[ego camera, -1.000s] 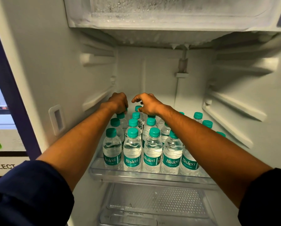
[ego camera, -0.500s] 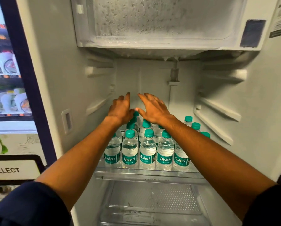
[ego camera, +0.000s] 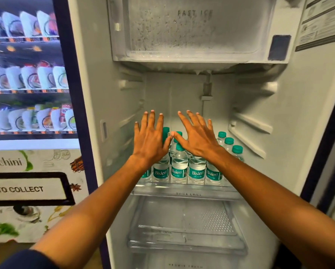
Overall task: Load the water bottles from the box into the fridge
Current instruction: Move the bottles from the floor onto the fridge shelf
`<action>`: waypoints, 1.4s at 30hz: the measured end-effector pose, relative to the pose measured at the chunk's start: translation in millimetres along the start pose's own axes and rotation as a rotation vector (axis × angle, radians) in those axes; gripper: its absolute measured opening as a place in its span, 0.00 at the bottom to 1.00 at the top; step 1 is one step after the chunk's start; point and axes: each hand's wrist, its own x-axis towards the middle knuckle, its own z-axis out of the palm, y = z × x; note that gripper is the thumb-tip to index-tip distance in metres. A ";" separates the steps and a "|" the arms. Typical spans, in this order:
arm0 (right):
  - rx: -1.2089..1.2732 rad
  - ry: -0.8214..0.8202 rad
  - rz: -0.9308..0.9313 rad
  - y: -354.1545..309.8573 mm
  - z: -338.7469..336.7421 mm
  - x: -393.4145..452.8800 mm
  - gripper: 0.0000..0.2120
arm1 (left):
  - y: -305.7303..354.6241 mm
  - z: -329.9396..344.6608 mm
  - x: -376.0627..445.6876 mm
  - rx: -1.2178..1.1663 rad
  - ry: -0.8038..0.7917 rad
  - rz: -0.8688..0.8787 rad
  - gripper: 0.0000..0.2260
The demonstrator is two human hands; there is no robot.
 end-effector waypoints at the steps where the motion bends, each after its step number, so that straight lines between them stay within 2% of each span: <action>1: -0.001 0.003 -0.005 -1.6 -0.7 -7.0 0.37 | 1.3 -1.3 -8.9 0.002 0.002 0.008 0.35; 8: 0.003 0.057 -0.019 -17.5 7.2 -51.5 0.40 | 6.5 4.4 -64.0 -0.029 0.041 0.031 0.37; 16: -0.001 0.079 -0.053 -31.9 35.2 -108.0 0.39 | 9.6 27.4 -126.0 -0.089 -0.005 0.014 0.37; 29: 0.173 -0.046 -0.080 -73.7 100.3 -202.6 0.36 | -3.8 50.4 -241.9 -0.187 -0.090 -0.063 0.35; 42: 0.305 -0.220 -0.191 -151.5 159.3 -258.9 0.36 | -56.5 57.6 -343.2 -0.210 -0.153 -0.305 0.34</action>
